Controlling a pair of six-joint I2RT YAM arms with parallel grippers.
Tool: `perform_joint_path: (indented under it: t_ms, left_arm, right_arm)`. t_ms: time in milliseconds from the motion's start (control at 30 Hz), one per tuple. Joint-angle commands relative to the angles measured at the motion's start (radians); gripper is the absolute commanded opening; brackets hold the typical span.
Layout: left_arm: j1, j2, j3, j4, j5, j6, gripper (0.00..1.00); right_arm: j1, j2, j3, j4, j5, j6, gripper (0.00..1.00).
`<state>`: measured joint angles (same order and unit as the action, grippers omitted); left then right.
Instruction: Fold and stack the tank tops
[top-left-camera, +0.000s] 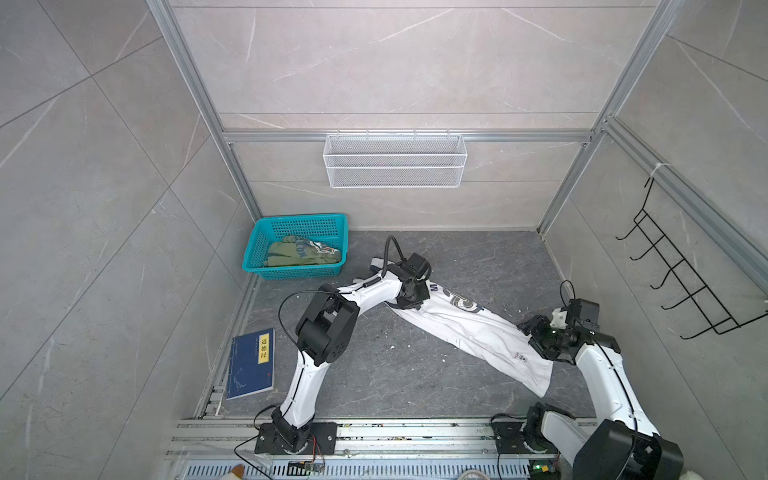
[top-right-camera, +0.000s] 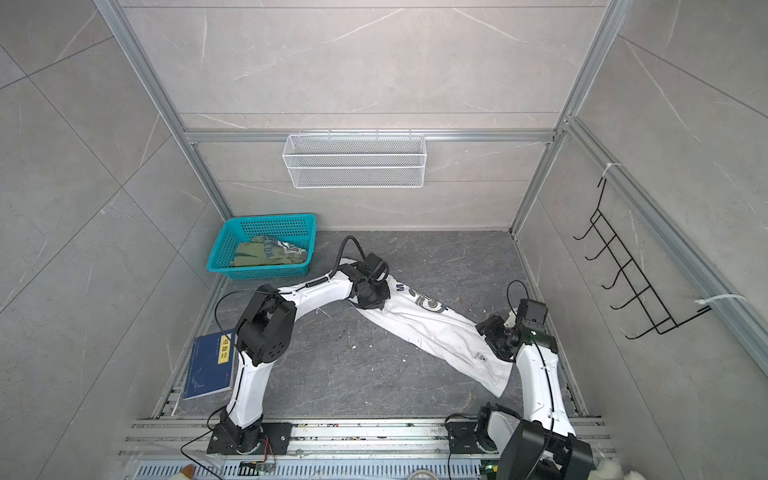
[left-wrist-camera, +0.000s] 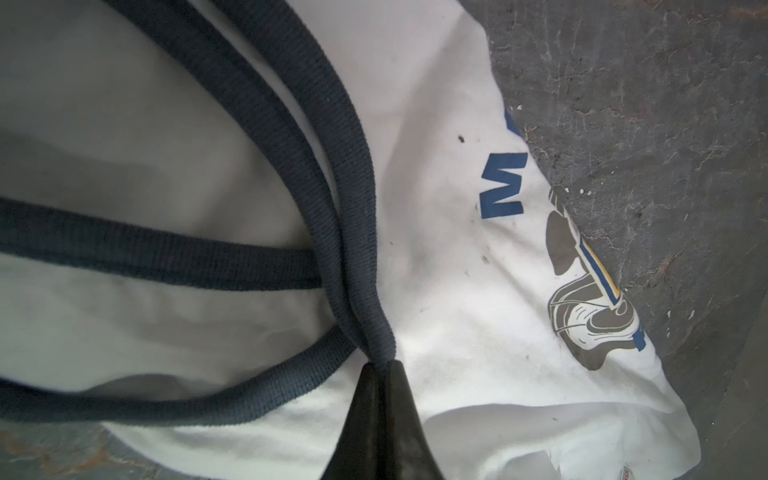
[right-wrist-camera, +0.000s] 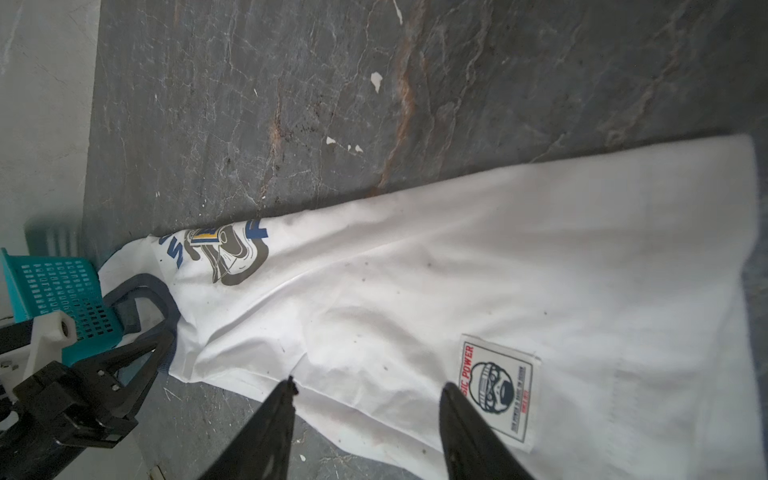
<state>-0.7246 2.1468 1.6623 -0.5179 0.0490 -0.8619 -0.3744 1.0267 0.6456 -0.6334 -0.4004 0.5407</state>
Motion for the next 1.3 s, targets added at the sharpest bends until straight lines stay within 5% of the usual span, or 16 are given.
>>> perform_joint_path:
  t_ms: [0,133,633,867,1067,1267]
  left_arm:
    - [0.012,-0.024,0.063,0.016,-0.064,0.108,0.0]
    - [0.018,-0.056,0.032,0.061,-0.159,0.183,0.0]
    - [0.094,0.074,0.006,0.035,-0.159,0.199,0.07]
    - [0.113,0.058,0.109,-0.066,-0.22,0.29,0.41]
    - [0.193,0.049,0.22,-0.132,-0.246,0.256,0.6]
    - [0.299,0.149,0.351,-0.179,-0.209,0.149,0.66]
  right_arm:
    - [0.003,0.003,0.023,-0.029,-0.011,-0.022,0.58]
    - [0.003,0.009,0.027,-0.035,-0.009,-0.028,0.59]
    - [0.155,0.161,0.002,0.054,-0.034,-0.029,0.58]
    - [0.314,0.239,0.095,0.083,0.014,-0.008,0.58]
    - [0.342,0.259,0.108,0.116,0.05,0.014,0.59]
    - [0.343,0.264,0.089,0.123,0.056,0.004,0.58]
